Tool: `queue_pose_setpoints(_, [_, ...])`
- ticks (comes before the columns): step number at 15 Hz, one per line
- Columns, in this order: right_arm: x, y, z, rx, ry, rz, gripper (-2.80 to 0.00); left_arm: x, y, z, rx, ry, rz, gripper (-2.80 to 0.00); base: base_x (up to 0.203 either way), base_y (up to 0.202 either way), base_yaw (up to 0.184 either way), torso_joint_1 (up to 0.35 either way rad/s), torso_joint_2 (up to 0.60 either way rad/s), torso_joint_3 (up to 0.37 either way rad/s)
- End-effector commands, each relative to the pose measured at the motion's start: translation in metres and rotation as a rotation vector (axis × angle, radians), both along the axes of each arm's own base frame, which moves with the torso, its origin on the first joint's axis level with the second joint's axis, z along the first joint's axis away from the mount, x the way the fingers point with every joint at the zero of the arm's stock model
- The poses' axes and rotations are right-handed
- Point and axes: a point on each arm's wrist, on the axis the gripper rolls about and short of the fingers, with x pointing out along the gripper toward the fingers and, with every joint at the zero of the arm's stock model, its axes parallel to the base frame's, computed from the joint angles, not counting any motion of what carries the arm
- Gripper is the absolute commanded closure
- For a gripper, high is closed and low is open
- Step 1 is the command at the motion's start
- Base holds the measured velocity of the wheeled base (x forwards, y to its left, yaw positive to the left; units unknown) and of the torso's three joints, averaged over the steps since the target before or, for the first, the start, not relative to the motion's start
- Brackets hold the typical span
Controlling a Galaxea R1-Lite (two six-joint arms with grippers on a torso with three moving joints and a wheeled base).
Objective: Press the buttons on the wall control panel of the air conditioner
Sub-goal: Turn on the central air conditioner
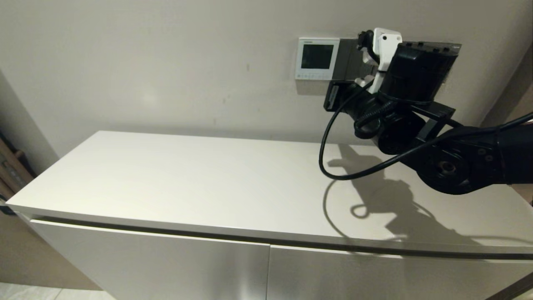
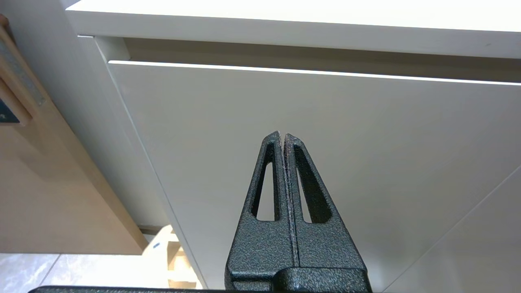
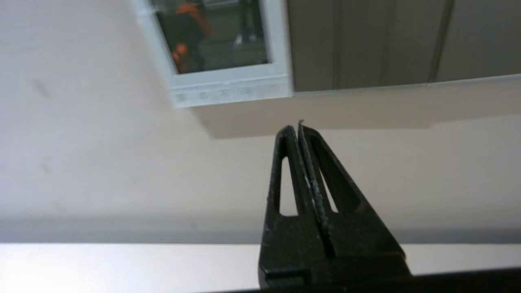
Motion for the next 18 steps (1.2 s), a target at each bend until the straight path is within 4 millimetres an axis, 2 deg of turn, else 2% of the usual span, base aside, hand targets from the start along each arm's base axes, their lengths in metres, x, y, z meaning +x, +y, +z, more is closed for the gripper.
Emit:
queue_pose_setpoints(1, [0.003,0.007,-0.004,-0.003,0.003,0.012,0.0,0.0,0.0,0.0,0.0,0.002,0.001,0.0,0.0,0.0,0.0,0.0,0.0,0.0])
queue_pose_setpoints(14, [0.024,0.013,-0.011,0.001,-0.022,0.022,0.0,0.0,0.0,0.0,0.0,0.002,0.001,0.0,0.0,0.0,0.0,0.0,0.0,0.0])
queue_pose_setpoints(18, [0.04,0.007,-0.012,0.005,-0.031,-0.008,0.0,0.0,0.0,0.0,0.0,0.0,0.001,0.0,0.0,0.0,0.0,0.0,0.0,0.0])
